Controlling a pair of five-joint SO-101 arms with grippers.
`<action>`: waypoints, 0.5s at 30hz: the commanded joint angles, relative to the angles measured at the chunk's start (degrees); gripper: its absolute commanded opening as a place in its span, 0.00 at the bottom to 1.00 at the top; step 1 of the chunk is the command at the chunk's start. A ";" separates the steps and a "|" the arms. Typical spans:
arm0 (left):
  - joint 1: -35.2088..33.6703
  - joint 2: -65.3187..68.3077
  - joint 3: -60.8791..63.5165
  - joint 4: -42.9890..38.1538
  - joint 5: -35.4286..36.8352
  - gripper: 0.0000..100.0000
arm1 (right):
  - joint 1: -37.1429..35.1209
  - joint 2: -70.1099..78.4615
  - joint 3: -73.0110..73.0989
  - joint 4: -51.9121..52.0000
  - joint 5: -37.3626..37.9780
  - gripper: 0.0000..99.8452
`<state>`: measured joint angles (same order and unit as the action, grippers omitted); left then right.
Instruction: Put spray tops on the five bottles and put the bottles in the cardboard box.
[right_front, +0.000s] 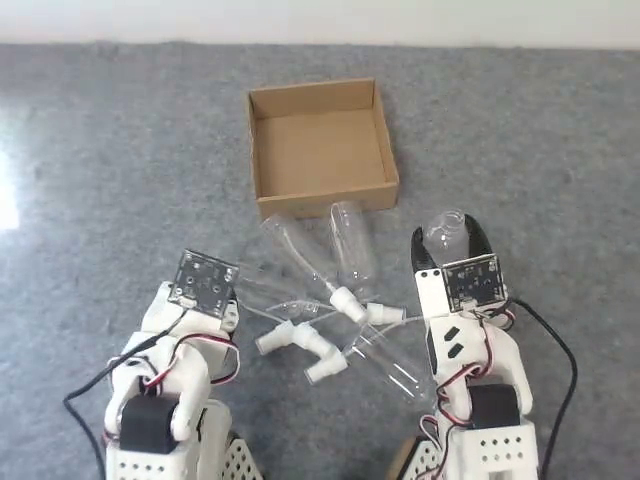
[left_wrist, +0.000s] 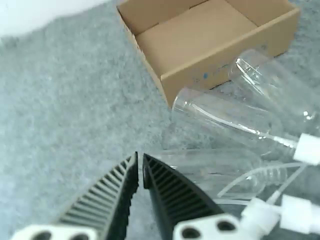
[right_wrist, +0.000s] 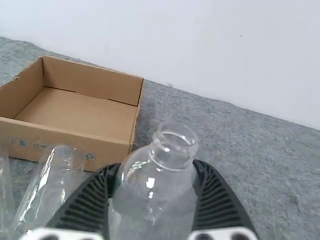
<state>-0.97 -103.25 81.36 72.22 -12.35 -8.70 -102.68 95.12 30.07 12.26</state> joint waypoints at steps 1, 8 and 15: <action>0.44 -1.41 -5.76 0.09 -7.65 0.02 | 1.10 -1.36 1.14 -1.89 0.70 0.01; 0.44 -1.32 -8.13 2.20 -12.84 0.02 | 1.19 -1.36 1.23 -1.89 0.79 0.01; 0.44 0.00 -8.75 3.34 -19.78 0.02 | 1.19 -1.36 1.23 -1.89 0.79 0.01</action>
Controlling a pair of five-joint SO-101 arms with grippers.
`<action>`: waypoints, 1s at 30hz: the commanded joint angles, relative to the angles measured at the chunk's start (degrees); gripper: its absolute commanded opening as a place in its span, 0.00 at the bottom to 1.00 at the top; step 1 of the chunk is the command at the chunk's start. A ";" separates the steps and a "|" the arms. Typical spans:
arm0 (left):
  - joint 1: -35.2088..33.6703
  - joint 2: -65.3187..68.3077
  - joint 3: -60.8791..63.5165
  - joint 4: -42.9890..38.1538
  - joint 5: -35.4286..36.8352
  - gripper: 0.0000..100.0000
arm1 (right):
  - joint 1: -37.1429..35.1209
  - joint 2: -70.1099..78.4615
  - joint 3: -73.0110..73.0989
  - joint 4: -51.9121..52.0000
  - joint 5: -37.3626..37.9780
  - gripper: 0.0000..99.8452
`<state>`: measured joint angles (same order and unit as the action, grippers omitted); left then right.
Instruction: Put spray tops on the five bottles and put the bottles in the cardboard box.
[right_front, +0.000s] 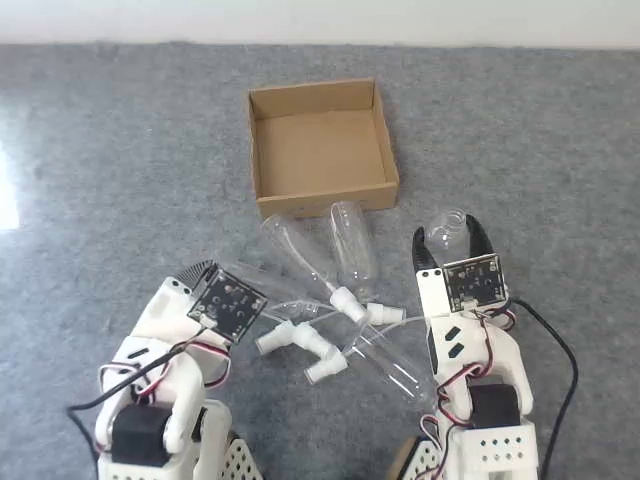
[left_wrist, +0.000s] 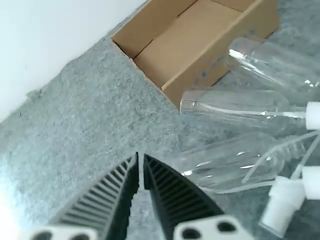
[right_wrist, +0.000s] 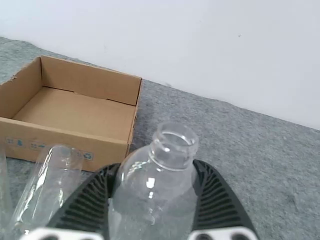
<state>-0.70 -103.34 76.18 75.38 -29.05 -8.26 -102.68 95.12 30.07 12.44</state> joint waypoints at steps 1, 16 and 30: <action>0.18 1.41 -3.91 0.18 -3.96 0.02 | 0.75 -1.36 1.23 -1.89 0.62 0.01; 6.24 30.15 -16.04 5.19 -14.95 0.02 | 5.05 -0.84 1.23 -3.74 0.18 0.01; 18.37 39.30 -15.78 10.55 -20.75 0.18 | 5.14 -0.84 1.23 -3.74 0.62 0.01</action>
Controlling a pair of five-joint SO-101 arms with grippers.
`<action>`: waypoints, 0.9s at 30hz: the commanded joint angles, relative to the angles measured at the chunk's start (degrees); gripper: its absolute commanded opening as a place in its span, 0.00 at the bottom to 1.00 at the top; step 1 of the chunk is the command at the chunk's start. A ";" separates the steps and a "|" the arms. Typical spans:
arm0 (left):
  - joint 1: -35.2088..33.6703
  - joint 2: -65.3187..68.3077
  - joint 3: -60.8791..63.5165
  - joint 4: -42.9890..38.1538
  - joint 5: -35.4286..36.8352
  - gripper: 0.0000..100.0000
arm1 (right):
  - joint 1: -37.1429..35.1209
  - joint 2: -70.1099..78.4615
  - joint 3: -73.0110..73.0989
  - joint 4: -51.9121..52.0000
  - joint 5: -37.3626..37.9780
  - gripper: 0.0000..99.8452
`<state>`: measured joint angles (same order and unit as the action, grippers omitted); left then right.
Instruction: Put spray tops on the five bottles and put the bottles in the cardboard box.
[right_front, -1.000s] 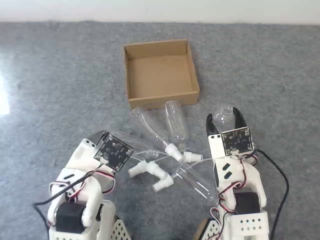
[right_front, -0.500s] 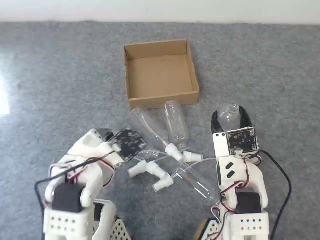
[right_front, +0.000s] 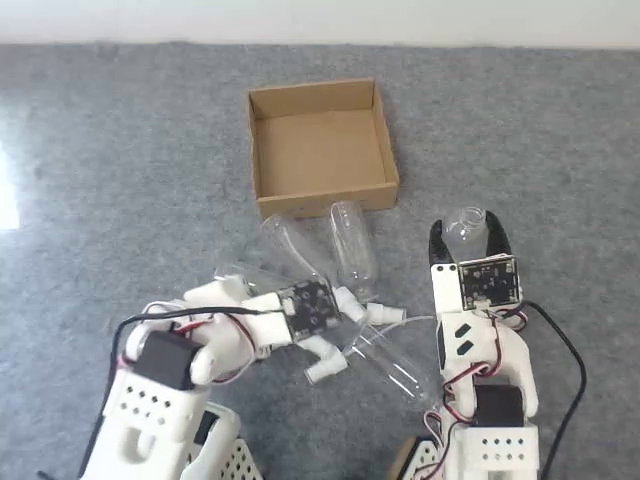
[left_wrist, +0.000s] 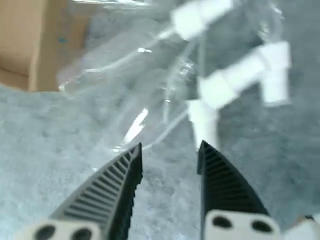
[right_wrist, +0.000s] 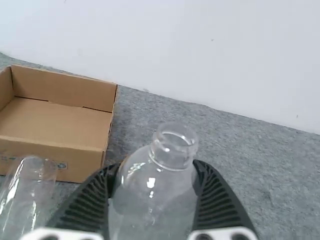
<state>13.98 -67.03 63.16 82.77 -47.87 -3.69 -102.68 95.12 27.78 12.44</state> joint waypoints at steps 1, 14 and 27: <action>4.84 3.78 -2.68 3.96 -2.64 0.18 | 0.57 -0.84 1.23 -1.45 0.62 0.01; 17.23 13.45 -3.12 1.93 -3.69 0.18 | 0.57 -0.84 1.23 -1.27 0.62 0.01; 17.41 18.55 -2.86 -7.38 -3.69 0.18 | 0.57 -0.75 1.23 -1.27 0.62 0.01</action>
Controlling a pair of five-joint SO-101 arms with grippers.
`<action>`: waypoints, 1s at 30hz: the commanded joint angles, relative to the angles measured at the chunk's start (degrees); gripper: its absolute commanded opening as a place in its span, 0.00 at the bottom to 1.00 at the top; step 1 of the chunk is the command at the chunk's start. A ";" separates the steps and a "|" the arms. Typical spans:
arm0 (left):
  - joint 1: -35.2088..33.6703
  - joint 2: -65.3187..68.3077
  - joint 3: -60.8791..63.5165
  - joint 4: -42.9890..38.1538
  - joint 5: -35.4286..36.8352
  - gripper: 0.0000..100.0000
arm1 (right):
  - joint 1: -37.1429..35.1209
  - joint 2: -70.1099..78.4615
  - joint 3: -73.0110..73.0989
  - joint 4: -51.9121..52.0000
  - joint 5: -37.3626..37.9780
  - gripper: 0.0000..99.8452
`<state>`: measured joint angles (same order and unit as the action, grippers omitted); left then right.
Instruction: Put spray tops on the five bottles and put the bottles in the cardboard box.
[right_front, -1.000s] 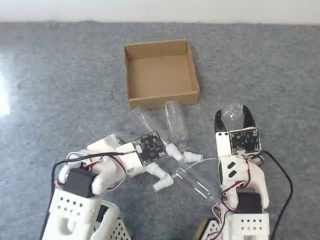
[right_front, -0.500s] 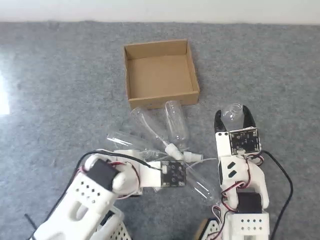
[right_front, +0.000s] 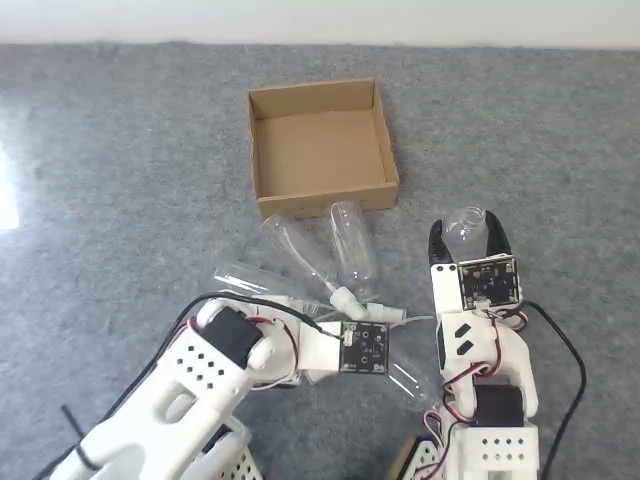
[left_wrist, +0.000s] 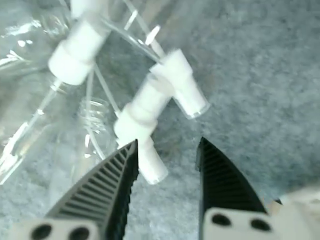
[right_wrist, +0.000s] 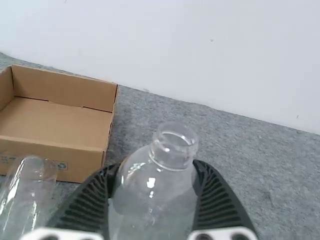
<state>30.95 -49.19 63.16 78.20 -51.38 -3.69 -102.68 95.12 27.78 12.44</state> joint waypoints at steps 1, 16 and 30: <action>0.44 0.70 -2.77 -3.25 -0.18 0.18 | 0.57 -0.75 1.23 -1.27 0.62 0.01; 0.18 0.79 -0.48 -7.56 -1.85 0.18 | 0.48 -0.75 1.23 -1.27 0.62 0.01; 0.09 0.79 5.76 -14.95 -1.67 0.18 | 0.48 -0.75 1.23 -1.01 0.62 0.01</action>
<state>30.95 -49.01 68.26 66.42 -52.88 -3.69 -102.68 95.12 27.78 12.44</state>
